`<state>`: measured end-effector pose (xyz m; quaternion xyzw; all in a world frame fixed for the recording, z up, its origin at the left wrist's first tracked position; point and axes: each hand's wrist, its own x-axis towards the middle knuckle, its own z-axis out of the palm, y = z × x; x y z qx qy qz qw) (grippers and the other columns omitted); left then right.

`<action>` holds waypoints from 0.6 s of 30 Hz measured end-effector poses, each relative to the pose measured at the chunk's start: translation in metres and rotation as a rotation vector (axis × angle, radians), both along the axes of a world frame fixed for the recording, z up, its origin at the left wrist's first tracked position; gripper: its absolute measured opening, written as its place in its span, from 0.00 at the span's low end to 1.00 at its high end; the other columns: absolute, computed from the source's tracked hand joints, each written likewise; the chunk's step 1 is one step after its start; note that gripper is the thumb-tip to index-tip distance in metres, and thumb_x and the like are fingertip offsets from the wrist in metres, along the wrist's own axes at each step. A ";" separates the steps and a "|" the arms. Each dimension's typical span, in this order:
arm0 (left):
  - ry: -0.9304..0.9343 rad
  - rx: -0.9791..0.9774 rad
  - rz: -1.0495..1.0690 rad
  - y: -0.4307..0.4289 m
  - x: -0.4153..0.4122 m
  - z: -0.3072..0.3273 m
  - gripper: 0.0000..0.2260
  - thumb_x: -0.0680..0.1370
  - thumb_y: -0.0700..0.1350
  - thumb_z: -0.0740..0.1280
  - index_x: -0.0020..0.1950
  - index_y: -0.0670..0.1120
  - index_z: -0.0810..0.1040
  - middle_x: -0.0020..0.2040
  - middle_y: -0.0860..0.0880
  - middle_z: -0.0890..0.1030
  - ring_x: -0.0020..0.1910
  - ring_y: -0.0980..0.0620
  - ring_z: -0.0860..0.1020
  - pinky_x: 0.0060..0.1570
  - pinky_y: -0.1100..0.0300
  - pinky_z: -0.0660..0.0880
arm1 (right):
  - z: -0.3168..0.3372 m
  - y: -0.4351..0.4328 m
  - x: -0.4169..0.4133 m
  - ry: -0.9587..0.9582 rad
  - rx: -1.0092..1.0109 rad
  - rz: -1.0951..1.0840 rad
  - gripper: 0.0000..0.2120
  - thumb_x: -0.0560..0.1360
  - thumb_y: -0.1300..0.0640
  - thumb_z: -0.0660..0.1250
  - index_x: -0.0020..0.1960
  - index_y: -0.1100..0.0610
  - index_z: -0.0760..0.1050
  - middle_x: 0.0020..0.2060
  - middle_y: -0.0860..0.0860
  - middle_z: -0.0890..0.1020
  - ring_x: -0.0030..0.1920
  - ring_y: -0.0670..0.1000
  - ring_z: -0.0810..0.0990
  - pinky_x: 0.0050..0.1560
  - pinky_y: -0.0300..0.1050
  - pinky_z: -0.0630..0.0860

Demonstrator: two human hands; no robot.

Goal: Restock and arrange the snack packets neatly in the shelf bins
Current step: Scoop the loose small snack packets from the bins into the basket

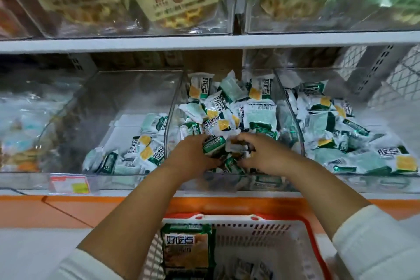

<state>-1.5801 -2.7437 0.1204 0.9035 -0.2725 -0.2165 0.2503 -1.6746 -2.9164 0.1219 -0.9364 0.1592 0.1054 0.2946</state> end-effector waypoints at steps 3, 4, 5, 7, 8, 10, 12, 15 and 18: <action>-0.002 -0.032 0.028 0.001 -0.002 -0.001 0.26 0.76 0.51 0.72 0.72 0.48 0.72 0.66 0.47 0.77 0.60 0.48 0.76 0.49 0.64 0.68 | -0.001 0.000 -0.001 -0.016 0.040 -0.017 0.28 0.74 0.49 0.72 0.71 0.46 0.66 0.67 0.53 0.71 0.61 0.53 0.74 0.53 0.44 0.71; -0.019 -0.051 0.029 0.002 -0.005 0.000 0.26 0.77 0.51 0.71 0.74 0.48 0.70 0.69 0.47 0.75 0.62 0.49 0.75 0.49 0.65 0.66 | -0.001 0.000 -0.002 -0.029 0.051 -0.022 0.27 0.74 0.50 0.72 0.70 0.46 0.68 0.67 0.52 0.72 0.61 0.53 0.74 0.52 0.43 0.71; -0.030 -0.077 0.029 0.004 -0.007 0.001 0.25 0.78 0.51 0.70 0.74 0.49 0.69 0.70 0.48 0.74 0.61 0.51 0.75 0.47 0.67 0.65 | -0.001 0.001 -0.002 -0.041 0.059 -0.032 0.26 0.74 0.50 0.72 0.70 0.46 0.68 0.68 0.52 0.72 0.62 0.53 0.74 0.54 0.44 0.72; -0.033 -0.155 0.029 0.007 -0.011 0.003 0.23 0.79 0.49 0.70 0.73 0.51 0.70 0.67 0.49 0.76 0.56 0.53 0.75 0.38 0.69 0.65 | -0.001 0.002 -0.004 -0.048 0.062 -0.049 0.27 0.74 0.49 0.72 0.70 0.45 0.68 0.69 0.51 0.71 0.63 0.53 0.74 0.56 0.45 0.73; -0.038 -0.198 0.026 0.008 -0.013 0.003 0.22 0.79 0.49 0.70 0.72 0.53 0.71 0.64 0.50 0.78 0.52 0.54 0.75 0.35 0.70 0.66 | -0.002 0.003 -0.004 -0.041 0.048 -0.054 0.28 0.74 0.48 0.72 0.71 0.44 0.67 0.70 0.50 0.71 0.62 0.52 0.74 0.54 0.43 0.73; -0.067 -0.257 0.026 0.011 -0.017 0.004 0.20 0.79 0.48 0.69 0.70 0.53 0.70 0.55 0.55 0.78 0.47 0.56 0.74 0.34 0.73 0.66 | -0.003 0.005 -0.005 -0.018 0.005 -0.058 0.30 0.75 0.47 0.70 0.73 0.44 0.64 0.69 0.49 0.72 0.55 0.49 0.75 0.42 0.37 0.71; -0.089 -0.310 0.030 0.015 -0.022 0.005 0.19 0.79 0.47 0.69 0.69 0.53 0.69 0.52 0.58 0.76 0.43 0.59 0.74 0.35 0.75 0.68 | -0.004 0.006 -0.004 -0.024 0.007 -0.086 0.27 0.75 0.47 0.69 0.72 0.44 0.66 0.64 0.50 0.75 0.46 0.47 0.77 0.35 0.37 0.70; -0.084 -0.412 0.039 0.022 -0.029 0.008 0.17 0.79 0.46 0.69 0.66 0.54 0.69 0.48 0.61 0.77 0.40 0.67 0.76 0.35 0.77 0.69 | -0.005 0.008 -0.007 -0.130 -0.043 -0.143 0.17 0.76 0.46 0.68 0.64 0.46 0.75 0.59 0.50 0.79 0.44 0.49 0.80 0.44 0.45 0.78; -0.097 -0.469 0.066 0.032 -0.037 0.013 0.15 0.79 0.46 0.69 0.61 0.56 0.68 0.47 0.62 0.77 0.40 0.71 0.77 0.34 0.74 0.71 | -0.005 0.009 -0.015 -0.327 -0.068 -0.154 0.11 0.77 0.48 0.66 0.57 0.49 0.78 0.59 0.49 0.79 0.55 0.52 0.77 0.54 0.50 0.75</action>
